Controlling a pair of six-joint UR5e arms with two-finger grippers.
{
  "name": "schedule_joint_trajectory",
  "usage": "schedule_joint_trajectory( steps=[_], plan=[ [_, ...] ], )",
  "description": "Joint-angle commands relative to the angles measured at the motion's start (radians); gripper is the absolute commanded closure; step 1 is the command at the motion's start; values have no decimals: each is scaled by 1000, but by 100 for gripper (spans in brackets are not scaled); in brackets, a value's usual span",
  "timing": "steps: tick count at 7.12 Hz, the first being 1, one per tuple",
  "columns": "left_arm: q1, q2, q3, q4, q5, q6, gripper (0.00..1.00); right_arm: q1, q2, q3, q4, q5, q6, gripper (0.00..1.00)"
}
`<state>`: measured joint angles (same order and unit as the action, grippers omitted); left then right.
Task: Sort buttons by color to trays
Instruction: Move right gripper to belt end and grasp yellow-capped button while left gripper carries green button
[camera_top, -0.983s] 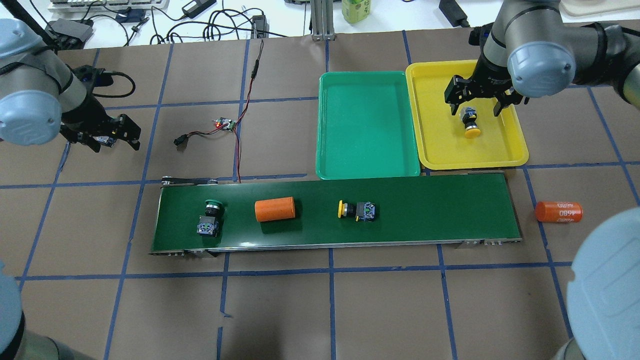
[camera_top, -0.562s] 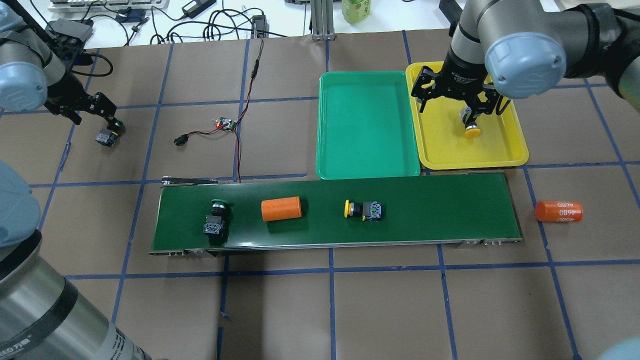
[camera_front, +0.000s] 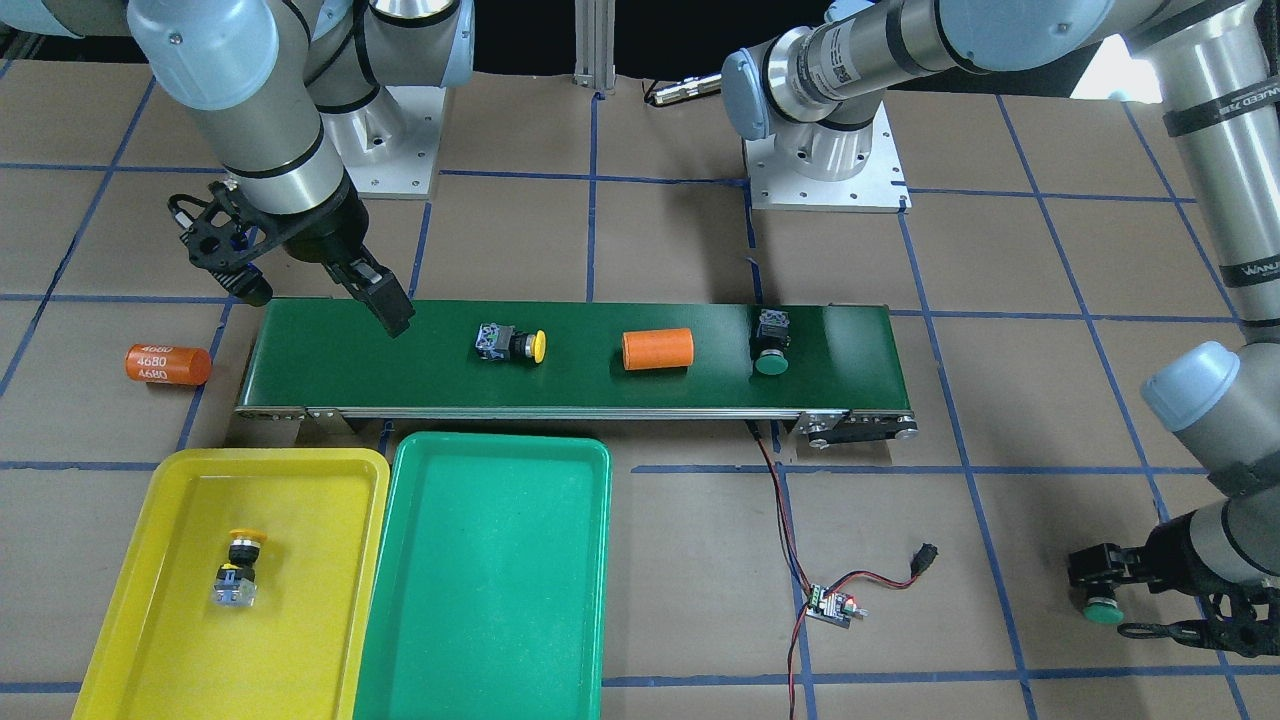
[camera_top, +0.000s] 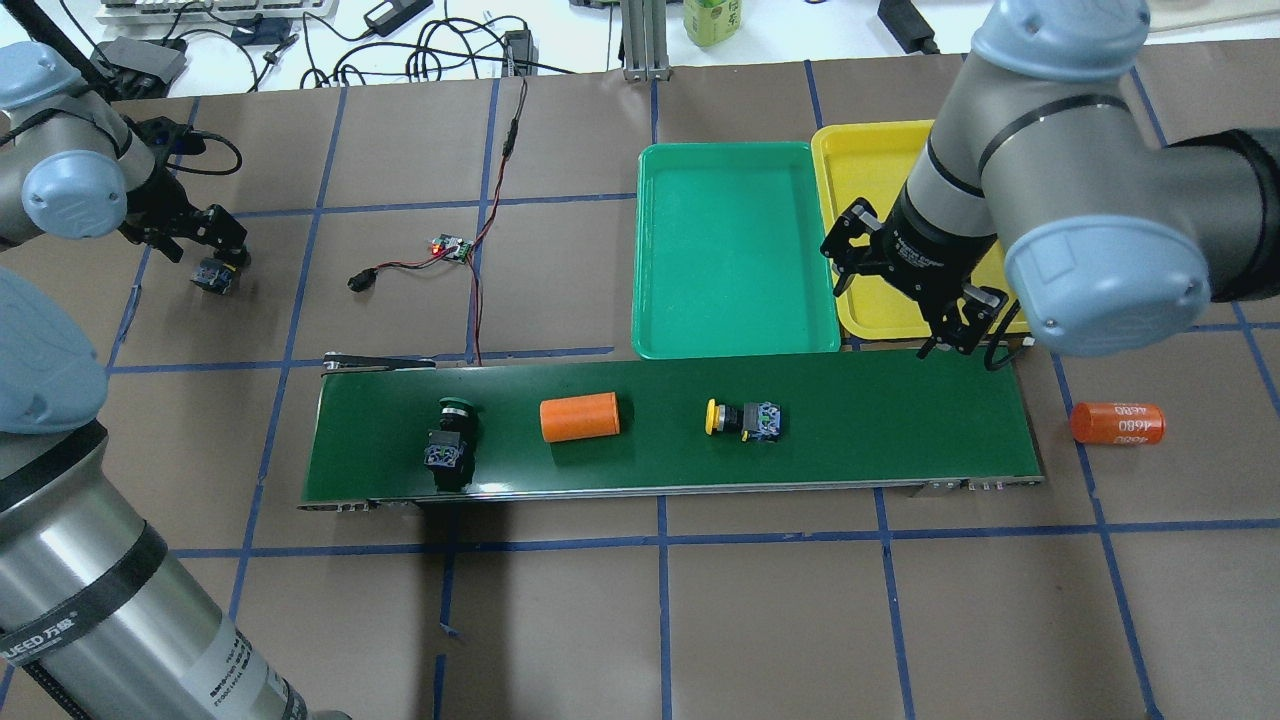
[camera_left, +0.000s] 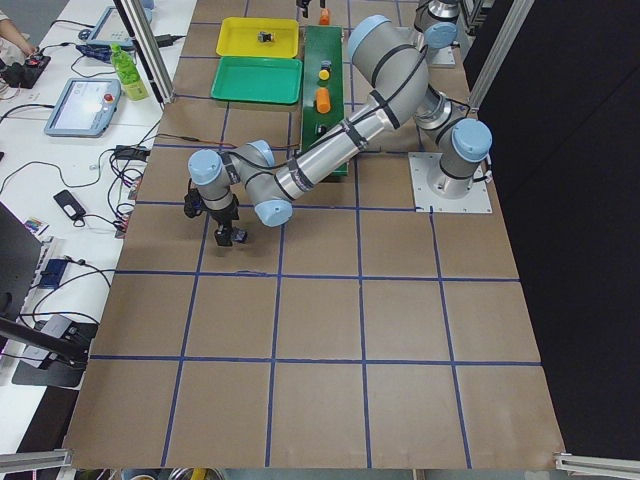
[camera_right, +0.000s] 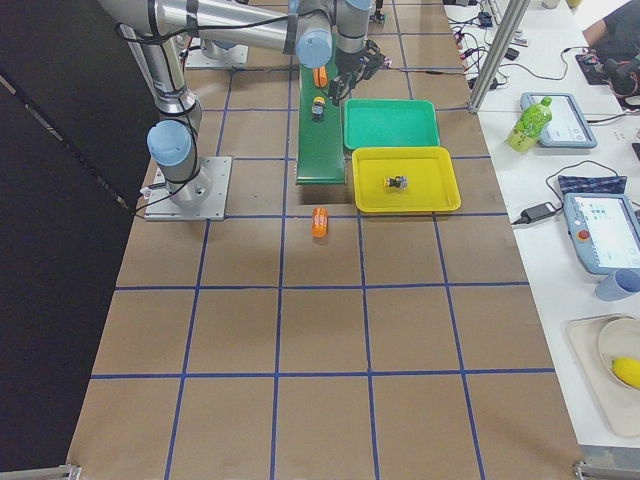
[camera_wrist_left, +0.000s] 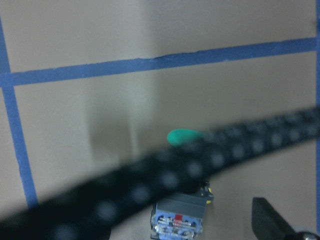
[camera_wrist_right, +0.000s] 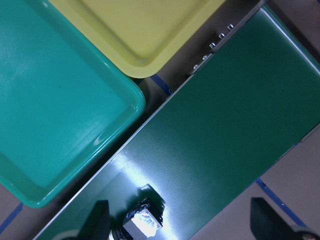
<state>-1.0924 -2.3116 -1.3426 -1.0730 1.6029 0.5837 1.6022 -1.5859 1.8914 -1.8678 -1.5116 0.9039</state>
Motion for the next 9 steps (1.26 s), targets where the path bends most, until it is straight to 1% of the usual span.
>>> schedule_joint_trajectory(
  steps=[1,2,3,5,6,7,9],
  plan=[
    [0,-8,-38,16,2,17,39,4,-3,104,-83,11,223,0],
    [0,0,-38,34,6,28,93,4,16,107,-88,13,225,0],
    [0,15,-44,31,8,24,100,8,65,107,-102,13,230,0],
    [-3,44,-65,16,12,12,100,59,113,112,-180,1,247,0],
    [-27,105,-123,-11,14,-80,100,62,128,127,-185,11,250,0],
    [-68,206,-216,-21,12,-191,100,62,141,150,-232,13,251,0],
    [-159,428,-443,-33,-3,-336,100,62,144,164,-248,11,251,0]
  ],
)
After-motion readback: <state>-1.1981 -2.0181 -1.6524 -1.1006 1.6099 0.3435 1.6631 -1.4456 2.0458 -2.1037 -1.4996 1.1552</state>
